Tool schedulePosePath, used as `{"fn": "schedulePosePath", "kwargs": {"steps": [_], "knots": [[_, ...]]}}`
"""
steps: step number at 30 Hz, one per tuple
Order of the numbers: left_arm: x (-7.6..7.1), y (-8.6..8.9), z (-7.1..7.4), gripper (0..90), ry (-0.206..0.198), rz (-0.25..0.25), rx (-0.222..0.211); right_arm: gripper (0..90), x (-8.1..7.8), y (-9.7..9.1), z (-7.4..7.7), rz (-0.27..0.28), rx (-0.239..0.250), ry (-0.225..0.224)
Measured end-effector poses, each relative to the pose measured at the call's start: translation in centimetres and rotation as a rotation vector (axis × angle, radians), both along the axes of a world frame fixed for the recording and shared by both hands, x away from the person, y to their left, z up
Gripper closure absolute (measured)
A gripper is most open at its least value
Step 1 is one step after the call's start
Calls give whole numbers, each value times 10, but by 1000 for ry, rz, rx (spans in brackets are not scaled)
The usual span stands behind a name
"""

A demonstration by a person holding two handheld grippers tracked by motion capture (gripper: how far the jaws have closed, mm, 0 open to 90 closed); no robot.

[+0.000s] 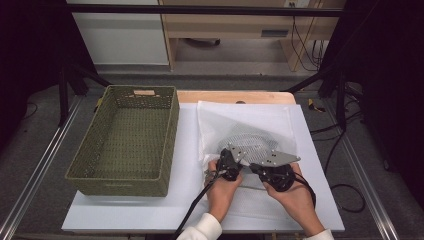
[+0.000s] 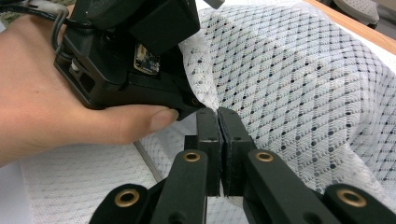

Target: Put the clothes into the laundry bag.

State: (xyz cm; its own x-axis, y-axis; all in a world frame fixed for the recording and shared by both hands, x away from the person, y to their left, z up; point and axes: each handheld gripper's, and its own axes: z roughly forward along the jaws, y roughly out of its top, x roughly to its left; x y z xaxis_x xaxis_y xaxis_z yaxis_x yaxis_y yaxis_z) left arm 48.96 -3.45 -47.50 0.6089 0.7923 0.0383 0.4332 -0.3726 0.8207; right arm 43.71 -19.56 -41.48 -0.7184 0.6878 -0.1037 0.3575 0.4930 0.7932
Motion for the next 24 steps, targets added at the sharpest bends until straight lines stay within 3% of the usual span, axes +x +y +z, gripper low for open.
{"fn": "schedulePosePath", "kwargs": {"steps": [6, 24], "knots": [[0, -1, -1, 900, -14, 9, 8, 887, 0, 0, 0, 1, -1, -1], [-3, -2, 2, 900, -2, 5, 16, 887, 0, -2, 1, 2, 3, -2]]}}
